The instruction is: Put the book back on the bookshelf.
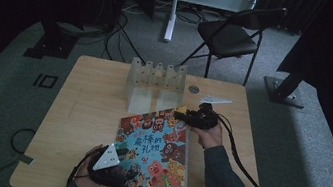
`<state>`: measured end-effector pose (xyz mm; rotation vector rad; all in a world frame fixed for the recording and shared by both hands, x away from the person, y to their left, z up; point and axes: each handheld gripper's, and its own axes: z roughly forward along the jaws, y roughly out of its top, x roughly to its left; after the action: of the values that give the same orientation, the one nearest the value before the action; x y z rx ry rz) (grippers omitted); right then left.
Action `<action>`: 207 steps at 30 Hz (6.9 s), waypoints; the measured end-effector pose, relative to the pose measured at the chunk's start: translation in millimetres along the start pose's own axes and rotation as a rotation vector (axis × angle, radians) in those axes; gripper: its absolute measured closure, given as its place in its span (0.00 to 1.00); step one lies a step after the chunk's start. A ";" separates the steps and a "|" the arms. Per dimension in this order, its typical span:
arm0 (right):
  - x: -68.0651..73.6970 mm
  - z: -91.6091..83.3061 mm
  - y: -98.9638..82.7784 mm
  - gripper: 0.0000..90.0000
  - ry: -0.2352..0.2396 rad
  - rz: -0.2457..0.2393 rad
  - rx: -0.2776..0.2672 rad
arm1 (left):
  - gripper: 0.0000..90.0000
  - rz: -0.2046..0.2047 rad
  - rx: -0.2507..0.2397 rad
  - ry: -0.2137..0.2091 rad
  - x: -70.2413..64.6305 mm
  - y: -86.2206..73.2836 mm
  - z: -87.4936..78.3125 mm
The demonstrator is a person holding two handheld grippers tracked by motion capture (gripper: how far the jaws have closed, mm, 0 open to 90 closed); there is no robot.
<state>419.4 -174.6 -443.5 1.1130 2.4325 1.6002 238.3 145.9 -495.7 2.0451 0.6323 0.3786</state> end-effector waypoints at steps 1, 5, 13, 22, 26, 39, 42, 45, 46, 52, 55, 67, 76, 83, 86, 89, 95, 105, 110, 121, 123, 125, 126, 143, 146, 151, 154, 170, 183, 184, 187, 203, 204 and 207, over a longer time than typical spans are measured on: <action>1.3 -0.3 1.0 0.71 -0.001 -0.002 -0.002 | 0.22 -0.011 -0.001 0.004 3.5 -0.6 0.3; 5.8 -1.2 4.0 0.71 -0.011 -0.014 -0.007 | 0.22 -0.039 -0.007 0.003 10.8 -1.9 0.8; 14.2 -6.1 7.6 0.72 -0.020 -0.035 -0.019 | 0.22 -0.150 -0.039 0.002 38.5 -5.3 1.0; 19.8 -13.0 10.8 0.74 -0.020 -0.037 -0.047 | 0.22 -0.188 -0.041 0.012 50.2 -8.5 2.7; 23.4 -18.5 12.4 0.76 -0.019 -0.049 -0.072 | 0.22 -0.199 -0.043 0.012 53.6 -9.5 3.3; 34.0 -36.9 19.1 0.80 0.003 -0.077 -0.134 | 0.22 -0.235 -0.047 0.014 65.8 -12.8 3.5; 38.8 -42.6 21.8 0.81 0.005 -0.090 -0.152 | 0.22 -0.232 -0.046 0.020 67.5 -11.5 2.7; 43.0 -48.1 25.3 0.82 0.010 -0.103 -0.164 | 0.22 -0.227 -0.050 0.026 69.8 -8.4 0.7; 44.4 -49.7 26.4 0.83 0.013 -0.108 -0.169 | 0.22 -0.225 -0.051 0.029 70.6 -7.5 0.2; 53.2 -59.2 32.7 0.85 0.035 -0.129 -0.190 | 0.22 -0.235 -0.062 0.032 74.5 -6.0 -1.4; 57.8 -64.4 35.3 0.86 0.044 -0.138 -0.203 | 0.22 -0.237 -0.063 0.032 75.0 -6.2 -1.5; 70.5 -82.0 44.5 0.88 0.058 -0.170 -0.243 | 0.22 -0.250 -0.066 0.007 77.4 -5.4 -1.3; 72.8 -86.9 44.3 0.89 0.089 -0.169 -0.266 | 0.22 -0.256 -0.074 -0.026 82.8 5.0 4.5; 69.3 -87.5 42.3 0.88 0.121 -0.149 -0.279 | 0.22 -0.252 -0.074 -0.051 85.8 7.9 13.7; 69.8 -87.6 42.3 0.88 0.137 -0.150 -0.285 | 0.21 -0.251 -0.077 -0.067 87.2 10.4 17.3; 72.0 -87.4 43.5 0.88 0.143 -0.158 -0.283 | 0.21 -0.263 -0.093 -0.097 90.1 11.4 20.8; 70.2 -86.5 43.6 0.88 0.167 -0.150 -0.284 | 0.21 -0.275 -0.125 -0.176 94.2 13.5 26.3; 65.5 -86.7 42.6 0.87 0.183 -0.147 -0.283 | 0.22 -0.286 -0.126 -0.214 98.0 15.5 27.6; 62.2 -87.8 44.5 0.88 0.153 -0.162 -0.250 | 0.34 -0.296 -0.133 -0.231 102.0 14.0 21.3; 62.6 -90.8 44.0 0.78 0.078 -0.219 -0.190 | 0.46 -0.291 -0.170 -0.212 104.0 17.5 6.7; 67.9 -83.3 42.1 0.69 -0.016 -0.259 -0.130 | 0.52 -0.274 -0.177 -0.206 102.4 19.9 2.1; 69.1 -81.3 40.0 0.70 -0.015 -0.265 -0.128 | 0.52 -0.265 -0.174 -0.190 102.2 22.0 -1.9; 69.6 -81.6 39.3 0.70 -0.009 -0.263 -0.138 | 0.52 -0.262 -0.174 -0.181 102.2 23.0 -3.3; 75.8 -81.6 32.6 0.52 -0.141 -0.285 -0.158 | 0.67 -0.198 -0.231 -0.125 98.0 37.5 -30.5; 75.9 -82.9 31.4 0.51 -0.145 -0.285 -0.161 | 0.69 -0.181 -0.245 -0.116 97.4 40.9 -36.2; 74.1 -82.6 29.1 0.47 -0.153 -0.285 -0.169 | 0.72 -0.147 -0.257 -0.100 95.7 46.2 -43.6; 73.0 -82.8 27.7 0.46 -0.154 -0.293 -0.172 | 0.74 -0.121 -0.260 -0.090 94.5 49.6 -47.8; 72.0 -85.6 24.8 0.45 -0.146 -0.316 -0.197 | 0.83 0.005 -0.261 0.002 87.6 64.2 -69.3; 59.4 -104.9 16.2 0.58 -0.167 -0.293 -0.250 | 0.85 0.044 -0.265 -0.016 83.8 62.9 -71.5; 57.2 -107.0 14.8 0.61 -0.169 -0.297 -0.257 | 0.85 0.044 -0.266 -0.018 83.5 62.9 -71.6; 51.2 -111.2 10.7 0.71 -0.183 -0.291 -0.274 | 0.85 0.046 -0.272 -0.031 83.0 61.7 -71.9; 36.3 -113.5 2.6 0.83 -0.260 -0.255 -0.279 | 0.85 0.017 -0.313 -0.055 84.2 56.5 -70.0; 36.3 -113.5 2.6 0.83 -0.260 -0.255 -0.279 | 0.85 0.017 -0.313 -0.055 84.2 56.5 -70.0; 34.5 -110.2 2.1 0.81 -0.270 -0.248 -0.280 | 0.84 0.004 -0.319 -0.081 84.6 55.3 -68.5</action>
<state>352.3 -241.8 -377.8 0.8776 2.0108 1.5379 289.5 217.8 -411.4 1.7474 0.4845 0.3710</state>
